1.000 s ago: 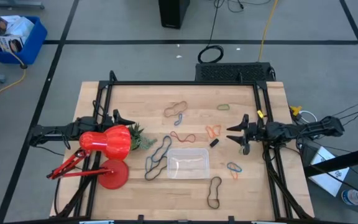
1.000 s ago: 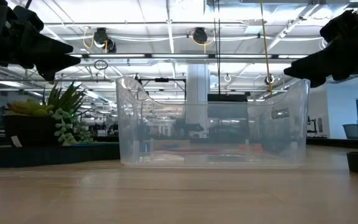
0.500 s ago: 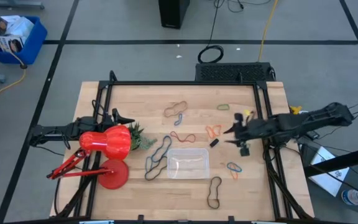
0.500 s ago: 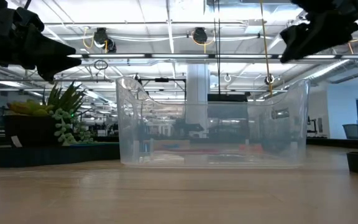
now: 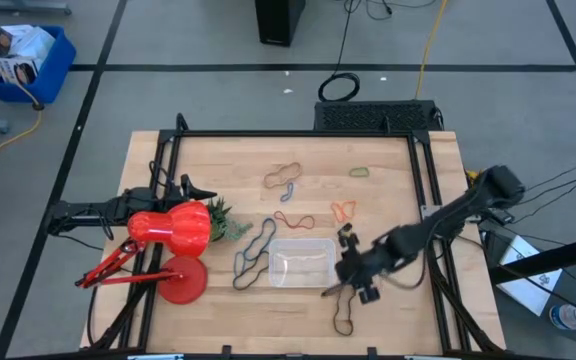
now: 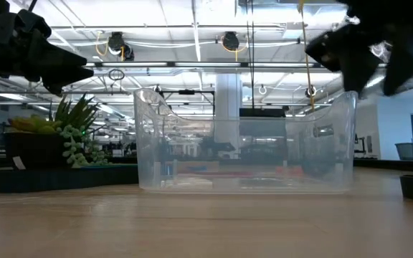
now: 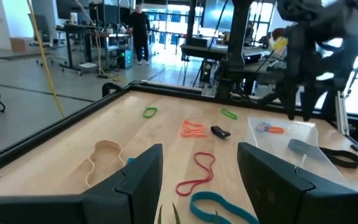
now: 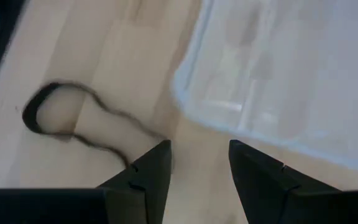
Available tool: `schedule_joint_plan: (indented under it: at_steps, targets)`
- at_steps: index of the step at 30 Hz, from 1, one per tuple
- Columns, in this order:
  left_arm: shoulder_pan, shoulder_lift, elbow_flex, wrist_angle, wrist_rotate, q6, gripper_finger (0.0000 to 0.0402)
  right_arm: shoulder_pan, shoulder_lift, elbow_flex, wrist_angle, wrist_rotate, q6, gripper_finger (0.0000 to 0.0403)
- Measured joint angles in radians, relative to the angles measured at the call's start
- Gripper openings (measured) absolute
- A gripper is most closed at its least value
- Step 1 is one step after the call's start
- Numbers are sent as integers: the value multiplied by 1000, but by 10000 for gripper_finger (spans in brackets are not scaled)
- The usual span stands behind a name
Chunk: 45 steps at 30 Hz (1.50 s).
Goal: Pick and place rubber bands into bin
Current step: Put the bottom right black rubber band into the bin
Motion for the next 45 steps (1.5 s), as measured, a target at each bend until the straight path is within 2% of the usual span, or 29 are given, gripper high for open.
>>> schedule_joint_plan:
  at_steps: [7,17,23,34,40,45]
  targets:
    - [0,0,0,-2,2,0,214,48,140,11,3,2,186,155]
    - [0,0,0,-4,3,0,214,53,244,11,1,0,254,155]
    - [0,0,0,-5,3,-5,214,53,245,12,-4,0,268,131]
    - [0,0,0,-5,3,-3,214,53,244,1,-22,0,288,11]
    - [0,0,0,-4,3,2,214,53,207,-5,-29,-7,322,3]
    - [0,0,0,-4,2,30,214,53,70,-5,-35,-2,364,2]
